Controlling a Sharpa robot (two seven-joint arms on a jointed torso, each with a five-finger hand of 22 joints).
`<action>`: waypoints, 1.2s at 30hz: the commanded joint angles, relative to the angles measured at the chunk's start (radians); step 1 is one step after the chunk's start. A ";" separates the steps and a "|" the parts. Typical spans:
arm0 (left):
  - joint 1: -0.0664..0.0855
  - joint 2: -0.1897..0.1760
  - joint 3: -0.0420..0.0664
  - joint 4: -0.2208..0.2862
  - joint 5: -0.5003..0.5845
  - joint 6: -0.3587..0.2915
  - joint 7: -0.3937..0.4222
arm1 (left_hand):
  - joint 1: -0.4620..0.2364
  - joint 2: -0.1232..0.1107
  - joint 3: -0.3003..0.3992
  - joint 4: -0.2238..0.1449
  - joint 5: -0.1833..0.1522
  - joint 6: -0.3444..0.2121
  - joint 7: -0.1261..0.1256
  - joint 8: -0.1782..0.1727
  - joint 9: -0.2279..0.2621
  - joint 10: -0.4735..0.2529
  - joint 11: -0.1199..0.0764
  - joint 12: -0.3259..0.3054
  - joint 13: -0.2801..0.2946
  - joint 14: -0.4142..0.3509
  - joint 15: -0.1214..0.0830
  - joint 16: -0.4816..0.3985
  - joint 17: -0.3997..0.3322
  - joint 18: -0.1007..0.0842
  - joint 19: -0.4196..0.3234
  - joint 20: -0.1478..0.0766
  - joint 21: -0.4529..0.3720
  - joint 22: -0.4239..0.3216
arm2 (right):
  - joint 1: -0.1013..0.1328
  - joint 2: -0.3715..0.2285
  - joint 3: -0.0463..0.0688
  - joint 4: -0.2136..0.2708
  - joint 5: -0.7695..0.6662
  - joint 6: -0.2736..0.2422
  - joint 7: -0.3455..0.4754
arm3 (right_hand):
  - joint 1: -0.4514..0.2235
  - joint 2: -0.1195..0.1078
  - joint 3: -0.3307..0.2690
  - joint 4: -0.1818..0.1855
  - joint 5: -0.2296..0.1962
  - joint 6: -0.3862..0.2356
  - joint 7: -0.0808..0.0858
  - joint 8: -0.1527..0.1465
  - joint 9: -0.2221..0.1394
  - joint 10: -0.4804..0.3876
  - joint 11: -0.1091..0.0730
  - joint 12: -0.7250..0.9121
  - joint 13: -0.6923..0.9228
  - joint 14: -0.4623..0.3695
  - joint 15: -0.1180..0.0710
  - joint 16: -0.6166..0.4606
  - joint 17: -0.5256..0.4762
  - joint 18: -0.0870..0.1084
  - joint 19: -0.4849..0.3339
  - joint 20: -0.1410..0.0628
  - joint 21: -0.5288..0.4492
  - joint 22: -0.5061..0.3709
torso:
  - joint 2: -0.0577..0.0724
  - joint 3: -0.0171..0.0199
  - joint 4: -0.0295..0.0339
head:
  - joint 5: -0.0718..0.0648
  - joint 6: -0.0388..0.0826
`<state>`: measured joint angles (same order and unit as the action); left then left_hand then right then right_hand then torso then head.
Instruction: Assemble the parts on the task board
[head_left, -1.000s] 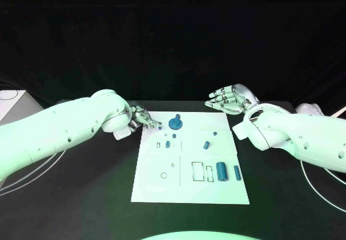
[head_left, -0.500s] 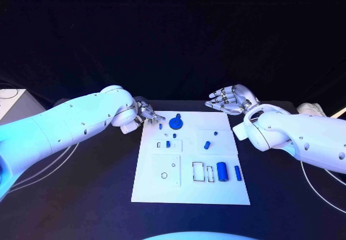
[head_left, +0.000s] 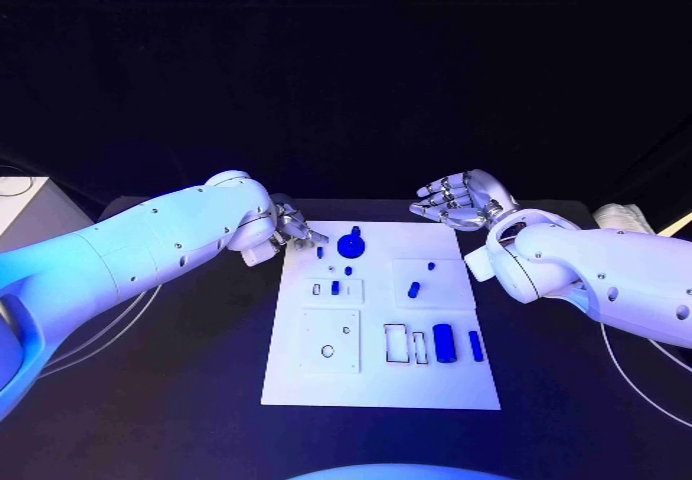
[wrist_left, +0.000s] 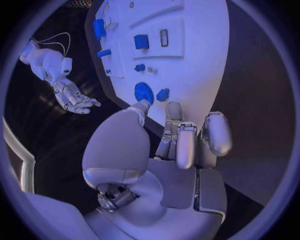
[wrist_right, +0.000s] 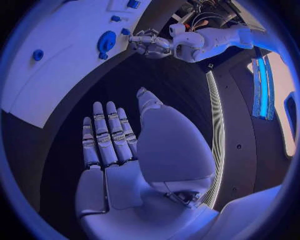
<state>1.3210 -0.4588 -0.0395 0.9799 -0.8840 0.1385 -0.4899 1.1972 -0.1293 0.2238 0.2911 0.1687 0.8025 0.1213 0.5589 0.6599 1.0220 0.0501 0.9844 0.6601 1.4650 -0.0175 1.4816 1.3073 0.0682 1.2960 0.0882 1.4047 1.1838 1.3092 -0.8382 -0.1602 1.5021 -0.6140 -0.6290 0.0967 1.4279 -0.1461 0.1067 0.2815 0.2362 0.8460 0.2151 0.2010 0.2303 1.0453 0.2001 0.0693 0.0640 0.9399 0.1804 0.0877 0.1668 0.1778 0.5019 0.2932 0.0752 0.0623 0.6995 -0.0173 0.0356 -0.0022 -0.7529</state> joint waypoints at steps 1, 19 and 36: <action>0.002 0.006 -0.001 -0.005 -0.012 0.036 0.003 | 0.006 -0.003 0.002 0.001 0.002 -0.001 0.003 -0.005 -0.001 -0.007 0.000 0.000 -0.001 0.045 0.005 0.003 0.119 0.016 0.006 0.003 0.001 0.005 | 0.000 0.001 0.000 0.001 -0.001 0.008 0.016 | 0.007 0.004 0.002 -0.002 0.003 0.001 0.044 -0.005 -0.001 0.005 0.002 -0.003 0.000 0.007 0.000 0.004 -0.001 -0.006 0.006 0.000 0.005 0.000 | -0.001 0.0000 0.0000 | 0.001 -0.002; 0.001 0.031 -0.012 -0.039 -0.013 0.060 0.002 | 0.026 0.004 0.009 -0.002 0.001 0.015 -0.001 -0.002 -0.010 -0.006 -0.003 0.006 -0.004 0.050 0.004 0.012 0.131 0.014 0.014 0.004 0.007 0.017 | 0.000 0.004 0.000 0.004 -0.001 0.014 0.012 | 0.006 0.005 0.003 -0.001 0.007 0.005 0.044 -0.005 -0.001 0.008 0.001 -0.002 0.000 0.007 0.000 0.003 -0.002 -0.006 0.002 0.000 0.003 -0.001 | 0.000 0.0018 -0.0023 | -0.004 -0.003; 0.001 0.049 -0.015 -0.064 -0.011 0.085 0.003 | 0.041 0.012 0.017 -0.003 0.001 0.022 -0.003 -0.001 -0.016 -0.007 -0.005 0.007 -0.007 0.050 0.003 0.014 0.132 0.014 0.015 0.004 0.008 0.020 | 0.000 0.005 0.000 0.006 -0.001 0.017 0.010 | 0.006 0.006 0.004 -0.001 0.008 0.006 0.044 -0.004 -0.001 0.009 0.001 -0.002 0.000 0.006 0.000 0.003 -0.003 -0.006 0.001 0.000 0.003 -0.001 | 0.000 0.0008 -0.0011 | -0.009 -0.004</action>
<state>1.3211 -0.4139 -0.0545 0.9168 -0.8944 0.1967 -0.4920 1.2267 -0.1170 0.2377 0.2882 0.1687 0.8179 0.1204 0.5590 0.6445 1.0184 0.0465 0.9878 0.6544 1.4650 -0.0176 1.4908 1.3073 0.0682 1.3045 0.0894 1.4083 1.2024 1.3093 -0.8342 -0.1599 1.5064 -0.6135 -0.6261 0.0960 1.4279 -0.1461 0.1067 0.2816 0.2402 0.8460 0.2150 0.2011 0.2304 1.0488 0.2037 0.0693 0.0641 0.9399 0.1805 0.0877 0.1651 0.1778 0.5018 0.2932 0.0752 0.0620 0.6983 -0.0156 0.0356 -0.0119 -0.7580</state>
